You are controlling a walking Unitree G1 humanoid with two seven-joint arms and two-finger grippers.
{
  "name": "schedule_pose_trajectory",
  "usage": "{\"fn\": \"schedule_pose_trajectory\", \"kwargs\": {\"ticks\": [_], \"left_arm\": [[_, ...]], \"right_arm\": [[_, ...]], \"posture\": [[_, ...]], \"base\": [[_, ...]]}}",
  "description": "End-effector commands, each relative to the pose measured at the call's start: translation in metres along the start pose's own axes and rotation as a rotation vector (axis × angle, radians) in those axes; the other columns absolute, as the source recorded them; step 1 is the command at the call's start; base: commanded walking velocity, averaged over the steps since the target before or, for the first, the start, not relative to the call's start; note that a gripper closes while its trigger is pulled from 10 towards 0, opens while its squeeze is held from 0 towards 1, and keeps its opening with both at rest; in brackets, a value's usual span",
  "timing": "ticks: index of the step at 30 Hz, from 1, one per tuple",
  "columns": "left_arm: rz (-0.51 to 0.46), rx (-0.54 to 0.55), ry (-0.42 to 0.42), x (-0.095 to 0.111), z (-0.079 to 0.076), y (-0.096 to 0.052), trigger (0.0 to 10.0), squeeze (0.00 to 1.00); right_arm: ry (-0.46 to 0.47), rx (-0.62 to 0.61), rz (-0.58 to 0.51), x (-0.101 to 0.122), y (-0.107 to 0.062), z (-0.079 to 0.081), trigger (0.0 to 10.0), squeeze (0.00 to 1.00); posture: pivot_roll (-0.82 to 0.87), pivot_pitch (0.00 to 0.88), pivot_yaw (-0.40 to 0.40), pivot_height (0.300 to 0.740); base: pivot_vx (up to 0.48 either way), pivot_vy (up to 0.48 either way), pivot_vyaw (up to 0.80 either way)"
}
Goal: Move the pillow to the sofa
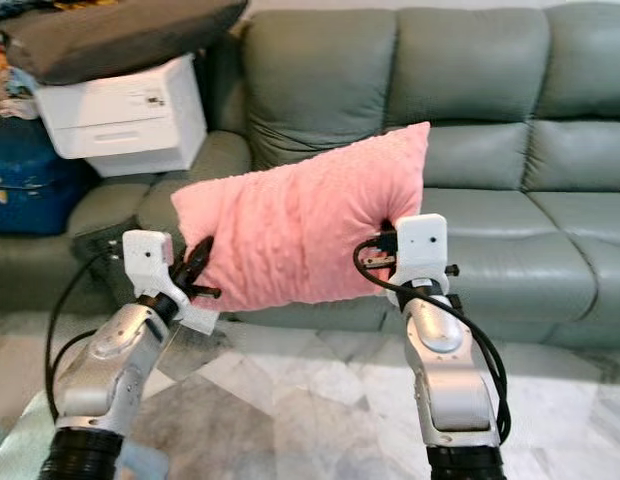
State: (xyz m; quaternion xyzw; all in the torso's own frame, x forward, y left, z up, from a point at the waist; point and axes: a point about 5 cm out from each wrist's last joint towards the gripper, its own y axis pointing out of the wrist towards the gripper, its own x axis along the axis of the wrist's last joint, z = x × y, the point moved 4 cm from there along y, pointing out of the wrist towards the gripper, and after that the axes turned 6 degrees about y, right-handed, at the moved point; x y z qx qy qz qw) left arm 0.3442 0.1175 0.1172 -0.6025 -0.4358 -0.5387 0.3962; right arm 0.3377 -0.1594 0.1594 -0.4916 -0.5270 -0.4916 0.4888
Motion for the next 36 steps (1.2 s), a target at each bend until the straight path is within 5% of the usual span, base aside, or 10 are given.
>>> {"fn": "schedule_pose_trajectory", "kwargs": {"ticks": [1, 36], "left_arm": [[-0.035, -0.035, -0.001, 0.0109, -0.0056, 0.0044, 10.0, 0.00], [-0.067, -0.052, -0.029, 0.0132, -0.0026, 0.0030, 10.0, 0.00]], "right_arm": [[-0.005, -0.010, -0.036, 0.0095, 0.0002, -0.0035, 10.0, 0.00], [0.002, 0.021, -0.037, 0.0088, -0.0028, -0.0009, 10.0, 0.00]], "posture": [[-0.12, 0.000, 0.047, 0.740], [-0.13, 0.000, 0.047, 0.740]], "base": [[0.000, 0.000, 0.00], [0.402, 0.000, 0.00]]}}
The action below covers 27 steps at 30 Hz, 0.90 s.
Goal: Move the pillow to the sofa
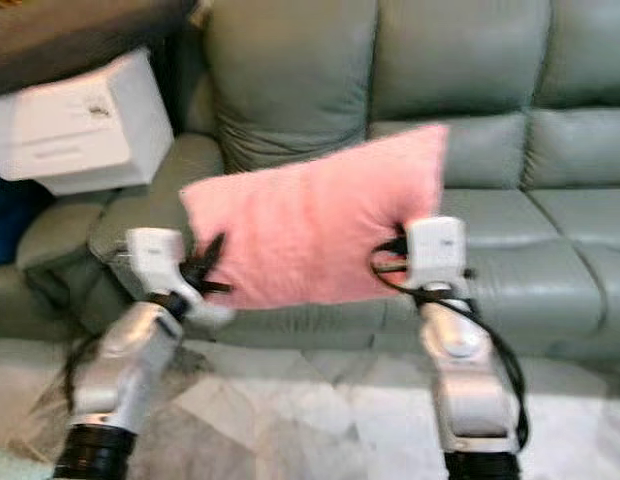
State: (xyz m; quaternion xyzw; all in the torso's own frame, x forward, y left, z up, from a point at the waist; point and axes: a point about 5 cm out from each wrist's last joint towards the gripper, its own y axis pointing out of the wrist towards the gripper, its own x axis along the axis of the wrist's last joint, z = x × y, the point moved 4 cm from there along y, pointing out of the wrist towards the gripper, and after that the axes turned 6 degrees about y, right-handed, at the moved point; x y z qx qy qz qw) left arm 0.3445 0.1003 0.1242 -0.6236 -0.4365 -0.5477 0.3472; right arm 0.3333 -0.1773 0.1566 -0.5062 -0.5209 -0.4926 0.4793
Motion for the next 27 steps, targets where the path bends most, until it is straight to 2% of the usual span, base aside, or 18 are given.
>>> {"fn": "schedule_pose_trajectory", "kwargs": {"ticks": [1, 7, 27], "left_arm": [[-0.023, 0.029, 0.029, 0.0087, 0.0136, -0.0033, 10.0, 0.00], [-0.019, 0.027, 0.029, 0.0078, 0.0138, -0.0027, 10.0, 0.00], [-0.005, 0.020, 0.054, 0.0051, 0.0108, -0.0017, 10.0, 0.00]], "right_arm": [[0.020, 0.052, -0.048, 0.0122, 0.0014, 0.0168, 10.0, 0.00], [0.021, 0.054, -0.047, 0.0117, 0.0009, 0.0167, 10.0, 0.00], [0.024, 0.051, -0.048, 0.0116, 0.0005, 0.0172, 10.0, 0.00]], "posture": [[-0.13, 0.000, 0.048, 0.740], [-0.13, 0.000, 0.050, 0.740], [-0.13, 0.000, 0.054, 0.740]], "base": [[0.442, 0.000, 0.00], [0.427, 0.047, 0.00], [0.316, 0.358, 0.00]]}}
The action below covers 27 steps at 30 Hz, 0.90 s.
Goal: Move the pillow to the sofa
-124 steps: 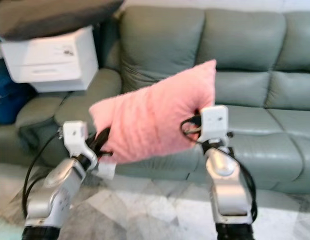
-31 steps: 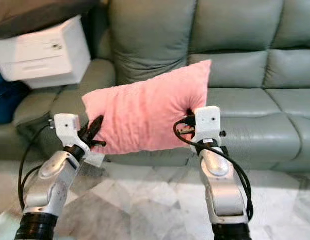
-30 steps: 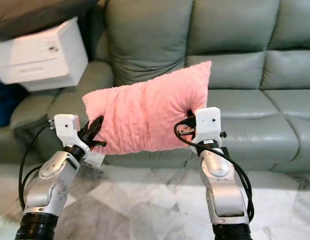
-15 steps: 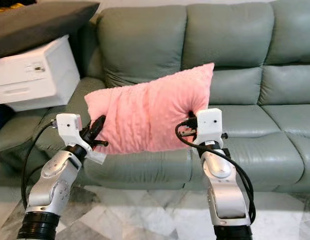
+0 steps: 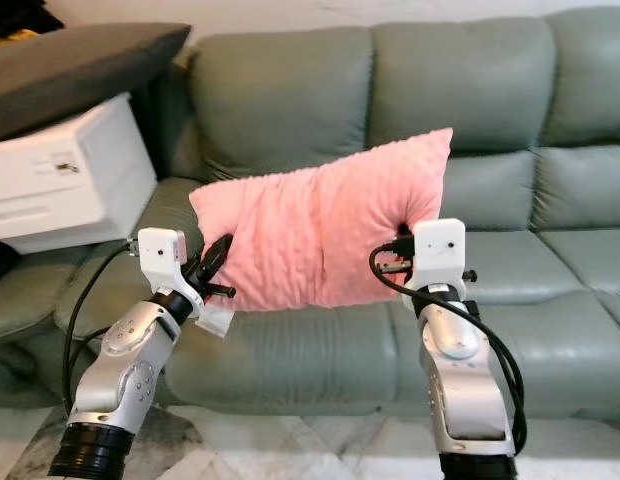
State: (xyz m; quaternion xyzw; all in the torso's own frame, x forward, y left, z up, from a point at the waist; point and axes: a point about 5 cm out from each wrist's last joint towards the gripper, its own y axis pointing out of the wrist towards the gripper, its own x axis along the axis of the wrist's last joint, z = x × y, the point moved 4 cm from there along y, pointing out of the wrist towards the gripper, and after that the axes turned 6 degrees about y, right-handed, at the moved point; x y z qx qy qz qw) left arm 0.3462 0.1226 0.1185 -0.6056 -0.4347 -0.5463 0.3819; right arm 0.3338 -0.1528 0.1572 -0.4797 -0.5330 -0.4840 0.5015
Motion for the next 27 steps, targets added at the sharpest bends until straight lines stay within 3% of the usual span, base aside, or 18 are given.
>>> {"fn": "schedule_pose_trajectory", "kwargs": {"ticks": [1, 21, 27], "left_arm": [[-0.038, -0.036, 0.005, 0.009, -0.012, 0.004, 10.0, 0.00], [-0.045, -0.045, 0.001, 0.007, -0.020, 0.006, 10.0, 0.00], [-0.050, -0.059, -0.010, 0.007, -0.022, 0.006, 10.0, 0.00]], "right_arm": [[-0.006, -0.017, -0.038, 0.010, -0.001, -0.007, 10.0, 0.00], [-0.012, -0.043, -0.036, 0.010, 0.000, -0.012, 10.0, 0.00], [-0.009, -0.045, -0.033, 0.010, 0.000, -0.012, 10.0, 0.00]], "posture": [[-0.13, 0.000, 0.054, 0.740], [-0.14, 0.000, 0.050, 0.740], [-0.14, 0.000, 0.048, 0.740]], "base": [[0.289, 0.382, 0.00], [0.015, 0.019, 0.00], [0.000, 0.000, -0.68]]}}
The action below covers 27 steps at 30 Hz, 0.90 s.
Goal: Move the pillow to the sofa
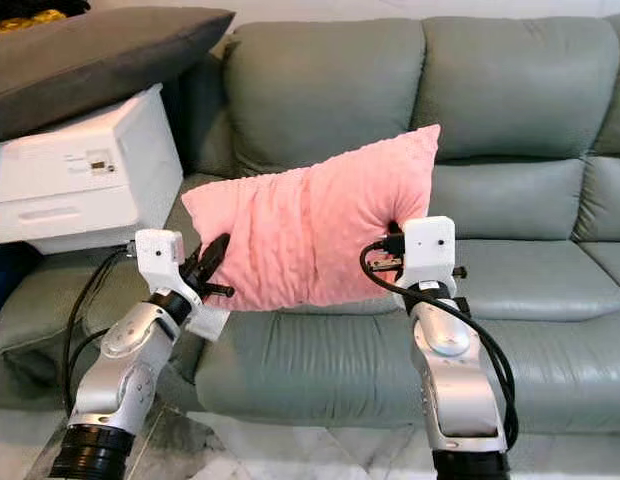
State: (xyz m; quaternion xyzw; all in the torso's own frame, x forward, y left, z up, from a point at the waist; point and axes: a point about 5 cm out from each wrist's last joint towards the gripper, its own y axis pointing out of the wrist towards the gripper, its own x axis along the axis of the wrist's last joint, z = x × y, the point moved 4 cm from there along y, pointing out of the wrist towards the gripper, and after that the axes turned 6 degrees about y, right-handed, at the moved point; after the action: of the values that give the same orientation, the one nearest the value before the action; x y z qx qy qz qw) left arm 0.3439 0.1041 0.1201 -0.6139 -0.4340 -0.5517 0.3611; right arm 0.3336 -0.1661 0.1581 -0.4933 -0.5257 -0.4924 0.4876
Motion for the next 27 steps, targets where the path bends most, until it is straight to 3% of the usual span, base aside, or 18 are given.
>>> {"fn": "schedule_pose_trajectory", "kwargs": {"ticks": [1, 4, 11, 27], "left_arm": [[-0.030, -0.023, 0.010, 0.0079, -0.0042, 0.0019, 10.0, 0.00], [-0.031, -0.026, 0.010, 0.0078, -0.0049, 0.0024, 10.0, 0.00], [-0.042, -0.035, 0.005, 0.0088, -0.0057, 0.0023, 10.0, 0.00], [-0.045, -0.058, -0.007, 0.0088, -0.0075, 0.0027, 10.0, 0.00]], "right_arm": [[0.004, -0.002, -0.033, 0.0093, 0.0011, 0.0010, 10.0, 0.00], [0.004, -0.001, -0.035, 0.0096, 0.0014, 0.0007, 10.0, 0.00], [-0.003, 0.005, -0.041, 0.0111, 0.0018, 0.0013, 10.0, 0.00], [-0.006, 0.002, -0.041, 0.0115, 0.0020, 0.0008, 10.0, 0.00]], "posture": [[-0.14, 0.000, 0.048, 0.740], [-0.14, 0.000, 0.047, 0.740], [-0.14, 0.000, 0.046, 0.740], [-0.14, 0.000, 0.047, 0.740]], "base": [[0.000, 0.000, -0.80], [0.000, 0.000, -0.77], [0.039, 0.000, 0.00], [0.448, 0.000, 0.00]]}}
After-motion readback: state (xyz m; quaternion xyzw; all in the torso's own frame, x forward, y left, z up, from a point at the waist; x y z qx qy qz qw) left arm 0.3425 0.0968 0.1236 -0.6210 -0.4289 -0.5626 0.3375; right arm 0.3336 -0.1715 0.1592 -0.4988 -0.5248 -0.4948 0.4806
